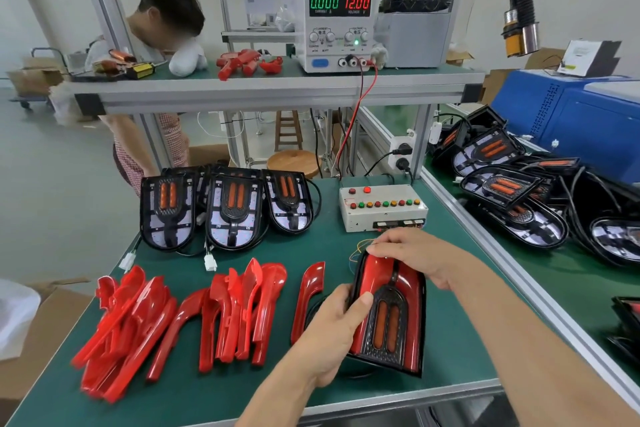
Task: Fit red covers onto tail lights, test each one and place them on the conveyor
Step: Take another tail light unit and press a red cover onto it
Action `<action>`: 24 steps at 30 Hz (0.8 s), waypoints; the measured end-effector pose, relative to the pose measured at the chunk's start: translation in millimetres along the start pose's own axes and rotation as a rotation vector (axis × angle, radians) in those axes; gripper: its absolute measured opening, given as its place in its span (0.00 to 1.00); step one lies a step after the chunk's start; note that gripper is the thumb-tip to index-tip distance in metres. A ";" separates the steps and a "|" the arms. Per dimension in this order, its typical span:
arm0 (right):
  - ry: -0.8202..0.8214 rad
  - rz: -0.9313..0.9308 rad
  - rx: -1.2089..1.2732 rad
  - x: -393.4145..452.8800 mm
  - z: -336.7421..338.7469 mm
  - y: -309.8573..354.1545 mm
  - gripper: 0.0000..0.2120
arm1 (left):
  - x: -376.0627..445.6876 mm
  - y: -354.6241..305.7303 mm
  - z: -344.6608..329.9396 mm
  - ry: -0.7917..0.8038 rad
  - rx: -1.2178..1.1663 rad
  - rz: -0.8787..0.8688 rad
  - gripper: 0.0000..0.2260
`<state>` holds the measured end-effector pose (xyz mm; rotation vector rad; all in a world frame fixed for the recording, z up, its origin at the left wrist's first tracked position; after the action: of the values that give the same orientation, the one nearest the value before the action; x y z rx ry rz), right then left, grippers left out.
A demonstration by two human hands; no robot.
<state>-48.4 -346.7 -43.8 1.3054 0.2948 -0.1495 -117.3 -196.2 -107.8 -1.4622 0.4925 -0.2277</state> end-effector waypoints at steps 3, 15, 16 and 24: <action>0.009 -0.004 0.042 1.4 -0.3 -2.6 0.22 | 0.2 2.8 -1.6 -0.006 0.011 0.015 0.11; -0.061 0.030 0.160 0.3 4.0 -6.4 0.12 | 1.4 -2.5 -4.0 -0.008 0.031 0.042 0.08; -0.066 0.031 0.167 0.4 4.2 -7.4 0.12 | 1.0 -3.1 -3.1 -0.012 0.035 0.044 0.08; -0.077 -0.009 0.220 2.2 8.6 -13.6 0.10 | 0.2 -11.5 -5.9 0.007 -0.010 0.052 0.14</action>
<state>-48.9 -358.4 -55.1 1.5119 0.2232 -0.2444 -118.1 -202.9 -96.7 -1.4565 0.5369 -0.1896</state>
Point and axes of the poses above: each hand's wrist, its own x-axis towards the middle knuckle, its own z-axis out of the back of the hand, y = z × x, the point moved 8 cm from there along x, towards the middle knuckle, and after that the axes turned 12 degrees about x, right-handed, at the moved point
